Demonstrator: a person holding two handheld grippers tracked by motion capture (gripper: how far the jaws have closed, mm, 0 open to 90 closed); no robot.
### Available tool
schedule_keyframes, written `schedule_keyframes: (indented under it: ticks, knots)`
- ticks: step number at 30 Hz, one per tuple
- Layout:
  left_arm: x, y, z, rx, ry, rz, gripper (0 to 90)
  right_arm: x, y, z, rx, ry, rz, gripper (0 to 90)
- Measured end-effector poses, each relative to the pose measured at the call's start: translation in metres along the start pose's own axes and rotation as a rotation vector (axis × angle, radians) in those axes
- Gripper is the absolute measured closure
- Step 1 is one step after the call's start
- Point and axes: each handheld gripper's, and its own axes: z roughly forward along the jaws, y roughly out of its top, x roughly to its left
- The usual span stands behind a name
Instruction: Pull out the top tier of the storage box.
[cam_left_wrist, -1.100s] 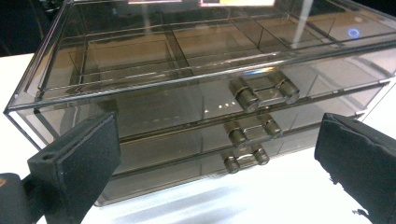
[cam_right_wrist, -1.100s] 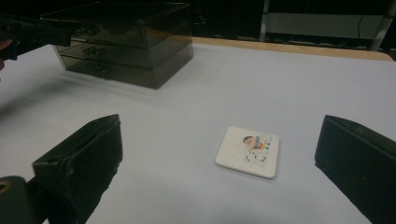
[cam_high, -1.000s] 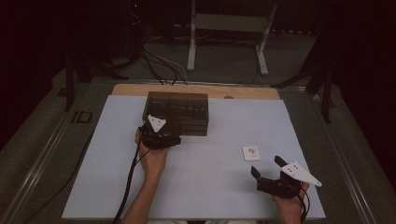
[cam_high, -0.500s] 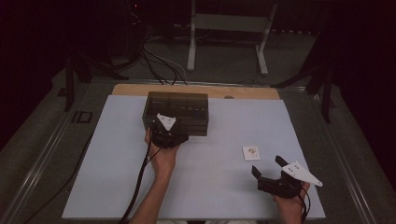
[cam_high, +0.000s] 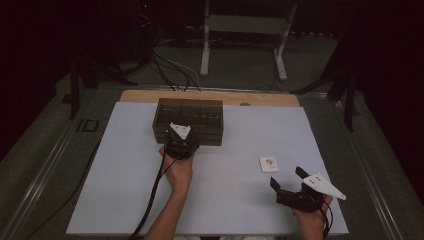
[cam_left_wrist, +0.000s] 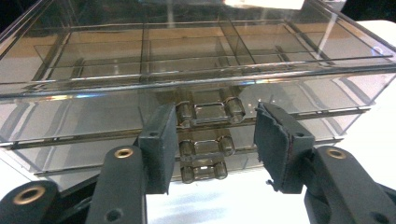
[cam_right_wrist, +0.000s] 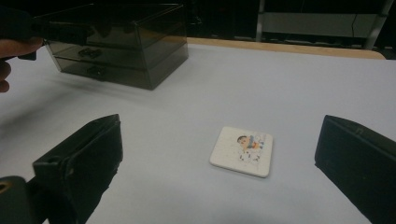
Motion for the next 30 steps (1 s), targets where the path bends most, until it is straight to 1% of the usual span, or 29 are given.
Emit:
schedule_keyframes:
  ticks: [4, 7, 10, 13, 19, 30]
  knots:
    - [0.000, 0.000, 0.000, 0.001, 0.013, -0.004, 56.6, 0.000, 0.000, 0.001, 0.004, -0.007, 0.002, 1.4]
    - [-0.002, -0.001, 0.001, -0.003, 0.025, -0.002, 56.7, 0.000, 0.000, 0.001, 0.007, -0.007, -0.002, 1.4]
    - [-0.003, -0.001, 0.001, -0.001, 0.032, -0.015, 56.8, 0.000, 0.000, 0.001, 0.007, -0.008, 0.000, 1.4]
    - [-0.005, -0.001, 0.001, -0.003, 0.048, -0.022, 57.1, 0.000, 0.000, 0.001, 0.007, -0.009, 0.000, 1.4]
    - [-0.008, 0.000, 0.002, 0.001, 0.073, -0.056, 57.3, 0.000, 0.000, 0.001, 0.005, -0.010, 0.002, 1.4]
    - [-0.014, 0.000, 0.004, 0.000, 0.110, -0.067, 57.6, 0.000, 0.000, 0.001, 0.008, -0.010, 0.008, 1.4]
